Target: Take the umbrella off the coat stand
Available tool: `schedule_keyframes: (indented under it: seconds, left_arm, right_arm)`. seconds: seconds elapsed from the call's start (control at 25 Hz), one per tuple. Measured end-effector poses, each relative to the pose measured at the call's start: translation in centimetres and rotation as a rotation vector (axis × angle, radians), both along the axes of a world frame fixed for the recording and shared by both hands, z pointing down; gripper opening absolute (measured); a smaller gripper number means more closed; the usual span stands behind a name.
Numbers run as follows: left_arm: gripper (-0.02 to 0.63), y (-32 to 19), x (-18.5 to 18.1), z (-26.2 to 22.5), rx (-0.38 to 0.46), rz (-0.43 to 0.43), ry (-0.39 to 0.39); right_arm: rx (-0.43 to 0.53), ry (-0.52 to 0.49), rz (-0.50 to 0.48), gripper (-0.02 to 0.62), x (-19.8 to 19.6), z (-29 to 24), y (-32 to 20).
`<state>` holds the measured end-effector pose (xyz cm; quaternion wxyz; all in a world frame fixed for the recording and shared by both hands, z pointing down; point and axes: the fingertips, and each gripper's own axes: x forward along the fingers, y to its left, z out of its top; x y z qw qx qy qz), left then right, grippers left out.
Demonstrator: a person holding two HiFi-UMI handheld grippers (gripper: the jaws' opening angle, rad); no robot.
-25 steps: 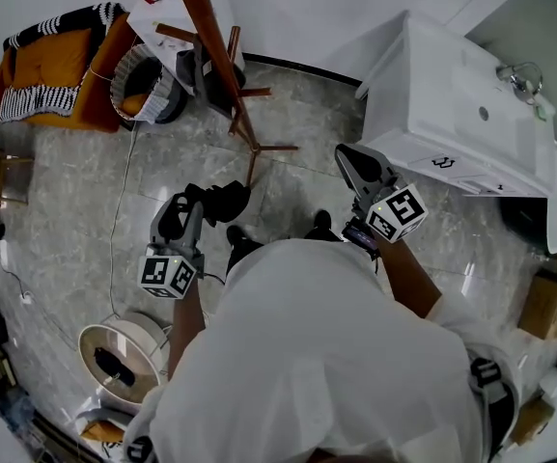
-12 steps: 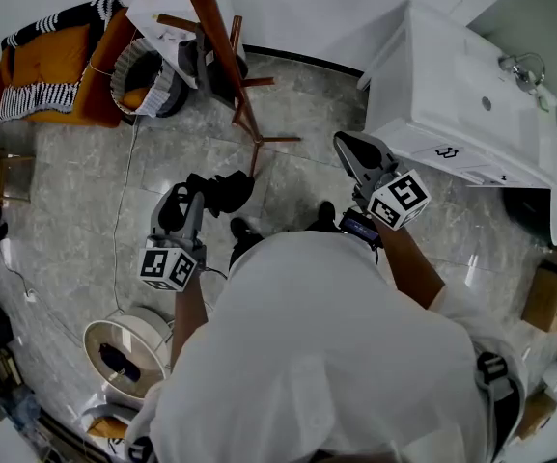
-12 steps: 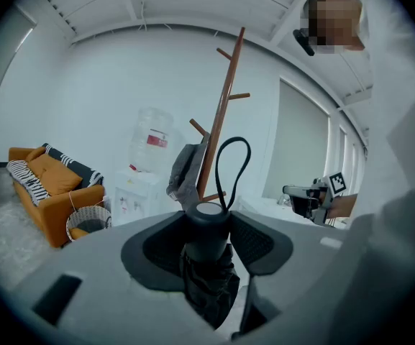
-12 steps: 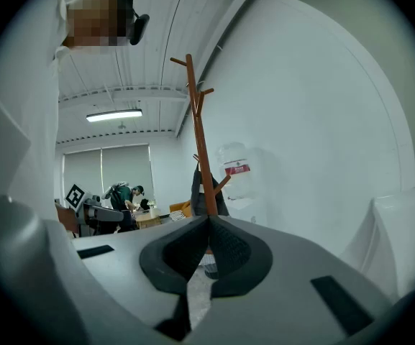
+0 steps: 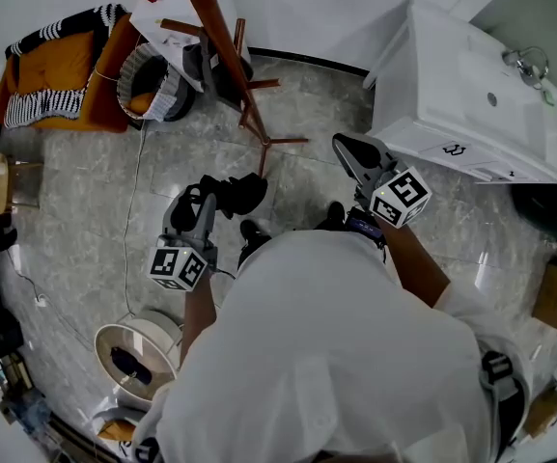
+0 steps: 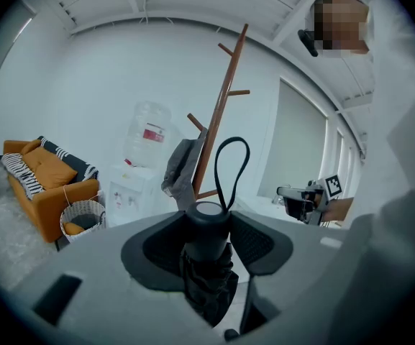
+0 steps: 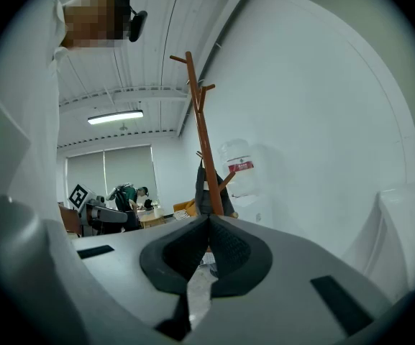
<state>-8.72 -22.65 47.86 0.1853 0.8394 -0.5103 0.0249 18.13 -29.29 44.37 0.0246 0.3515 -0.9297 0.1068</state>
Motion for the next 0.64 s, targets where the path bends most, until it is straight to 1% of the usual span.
schedule_keyframes:
  seconds: [0.24, 0.44, 0.64]
  left_arm:
    - [0.204, -0.2, 0.9, 0.0, -0.003, 0.032, 0.011]
    - [0.204, -0.4, 1.3, 0.5, -0.028, 0.054, 0.01]
    - [0.204, -0.7, 1.4, 0.9, -0.054, 0.059, 0.008]
  right_arm:
    - [-0.011, 0.002, 0.008, 0.014, -0.2, 0.4, 0.1]
    - [-0.03, 0.005, 0.019, 0.014, -0.1, 1.2, 0.4]
    - [-0.033, 0.024, -0.003, 0.014, -0.3, 1.3, 0.8]
